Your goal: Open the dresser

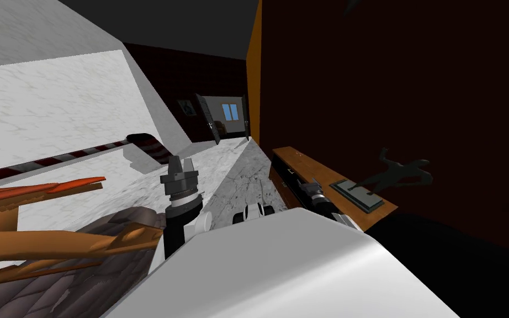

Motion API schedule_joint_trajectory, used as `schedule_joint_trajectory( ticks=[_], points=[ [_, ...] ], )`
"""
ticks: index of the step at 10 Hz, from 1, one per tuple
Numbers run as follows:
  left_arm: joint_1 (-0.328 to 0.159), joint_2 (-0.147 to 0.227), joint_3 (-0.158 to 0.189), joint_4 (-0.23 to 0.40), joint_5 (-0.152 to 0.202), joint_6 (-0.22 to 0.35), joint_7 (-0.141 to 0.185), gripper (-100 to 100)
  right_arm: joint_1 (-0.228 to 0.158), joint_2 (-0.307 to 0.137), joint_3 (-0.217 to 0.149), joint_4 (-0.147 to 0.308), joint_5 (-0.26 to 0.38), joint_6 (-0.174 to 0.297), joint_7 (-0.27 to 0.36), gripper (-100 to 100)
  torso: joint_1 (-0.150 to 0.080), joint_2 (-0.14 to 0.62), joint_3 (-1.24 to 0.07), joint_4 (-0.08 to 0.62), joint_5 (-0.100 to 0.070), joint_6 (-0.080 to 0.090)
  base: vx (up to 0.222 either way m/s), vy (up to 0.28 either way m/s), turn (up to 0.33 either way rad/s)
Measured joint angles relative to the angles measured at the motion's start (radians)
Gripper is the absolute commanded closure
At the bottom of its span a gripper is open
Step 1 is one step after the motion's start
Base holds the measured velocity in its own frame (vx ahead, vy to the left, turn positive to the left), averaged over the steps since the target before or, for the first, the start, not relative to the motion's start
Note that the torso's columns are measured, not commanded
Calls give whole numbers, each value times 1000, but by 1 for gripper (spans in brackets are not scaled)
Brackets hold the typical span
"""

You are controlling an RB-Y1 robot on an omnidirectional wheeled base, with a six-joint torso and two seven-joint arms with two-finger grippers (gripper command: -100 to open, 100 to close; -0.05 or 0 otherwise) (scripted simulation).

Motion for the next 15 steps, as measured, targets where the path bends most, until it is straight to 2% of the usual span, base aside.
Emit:
schedule_joint_trajectory(
  ticks=[6, 11, 14, 15],
  points=[
    [0, 0, 0, 0, 0, 0, 0, 0, 56, -15, -29, 58, 85, 24, 153, -100, -1, -1, 0, 0, 0, 0, 57, -11, 142],
    [0, 0, 0, 0, 0, 0, 0, 0, 88, -44, -47, 107, 142, 48, 262, -100, 0, 0, 0, 0, 0, 1, 55, -2, 136],
    [0, 0, 0, 0, 0, 0, 0, 0, 130, -54, -52, 126, 190, 66, 341, -100, 0, -1, -1, 0, 0, 1, 79, 6, 137],
    [0, 0, 0, 0, 0, 0, 0, 0, 134, -54, -62, 152, 206, 58, 367, -100, -1, 0, 0, 0, 0, 0, 86, -3, 164]
  ],
)
